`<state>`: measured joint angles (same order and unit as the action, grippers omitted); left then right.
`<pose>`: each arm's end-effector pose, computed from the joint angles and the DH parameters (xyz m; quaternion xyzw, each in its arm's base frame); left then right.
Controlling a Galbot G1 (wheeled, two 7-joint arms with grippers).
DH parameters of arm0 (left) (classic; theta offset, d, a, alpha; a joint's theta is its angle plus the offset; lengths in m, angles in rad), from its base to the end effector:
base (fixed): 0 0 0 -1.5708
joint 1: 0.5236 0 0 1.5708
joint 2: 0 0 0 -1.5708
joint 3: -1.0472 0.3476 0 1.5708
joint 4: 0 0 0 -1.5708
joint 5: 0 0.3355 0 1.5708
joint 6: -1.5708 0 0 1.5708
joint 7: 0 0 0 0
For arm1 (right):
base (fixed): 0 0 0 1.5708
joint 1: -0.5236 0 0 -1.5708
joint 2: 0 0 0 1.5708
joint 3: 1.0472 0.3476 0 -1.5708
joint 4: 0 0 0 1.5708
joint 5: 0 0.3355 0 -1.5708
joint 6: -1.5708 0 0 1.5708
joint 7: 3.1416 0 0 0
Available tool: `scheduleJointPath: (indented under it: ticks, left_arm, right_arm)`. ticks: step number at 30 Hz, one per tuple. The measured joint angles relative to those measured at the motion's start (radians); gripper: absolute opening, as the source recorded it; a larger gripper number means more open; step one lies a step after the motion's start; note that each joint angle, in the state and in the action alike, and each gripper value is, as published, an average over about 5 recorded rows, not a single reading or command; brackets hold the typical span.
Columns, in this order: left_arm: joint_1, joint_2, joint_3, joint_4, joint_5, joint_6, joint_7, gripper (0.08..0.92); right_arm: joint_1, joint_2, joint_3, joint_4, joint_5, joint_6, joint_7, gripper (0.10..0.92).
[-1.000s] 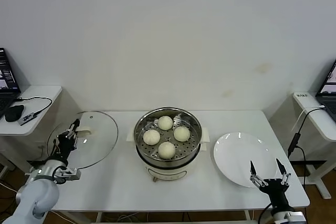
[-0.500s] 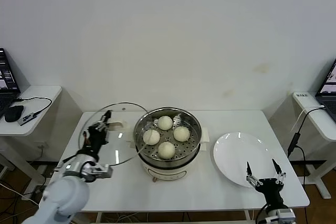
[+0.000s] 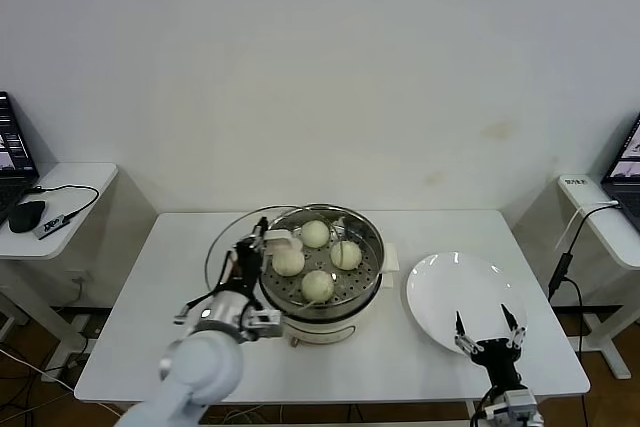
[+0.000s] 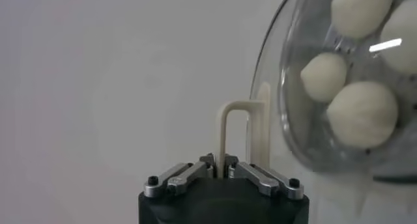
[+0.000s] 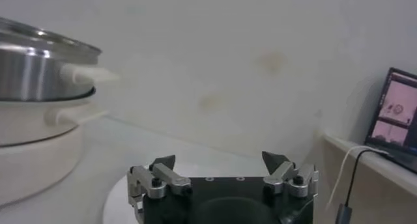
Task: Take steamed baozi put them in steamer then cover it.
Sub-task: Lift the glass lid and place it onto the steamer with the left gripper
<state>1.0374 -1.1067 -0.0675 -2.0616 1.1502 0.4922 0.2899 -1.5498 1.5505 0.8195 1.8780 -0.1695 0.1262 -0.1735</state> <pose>0.2679 -0.0317 -0.2252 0.0707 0.7415 0.6667 0.0265 0.1504 -0.0982 -0.3614 -0.0280 -0.9861 0.1534 0.0576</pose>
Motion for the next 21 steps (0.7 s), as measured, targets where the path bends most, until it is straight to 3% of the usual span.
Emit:
scheduleJointPath:
  ticks: [10,21]
  left_arm:
    - [-0.119,-0.120,0.128,0.082,0.127,0.027,0.065,0.152]
    - [-0.181,-0.199,0.175,0.174,0.190,0.026,0.073,0.152]
  right_arm:
    - [0.000,0.000,0.005,-0.017,-0.020,0.005,0.000,0.823]
    - [-0.005,-0.007,0.008,-0.026,-0.026,0.012,-0.002,0.823]
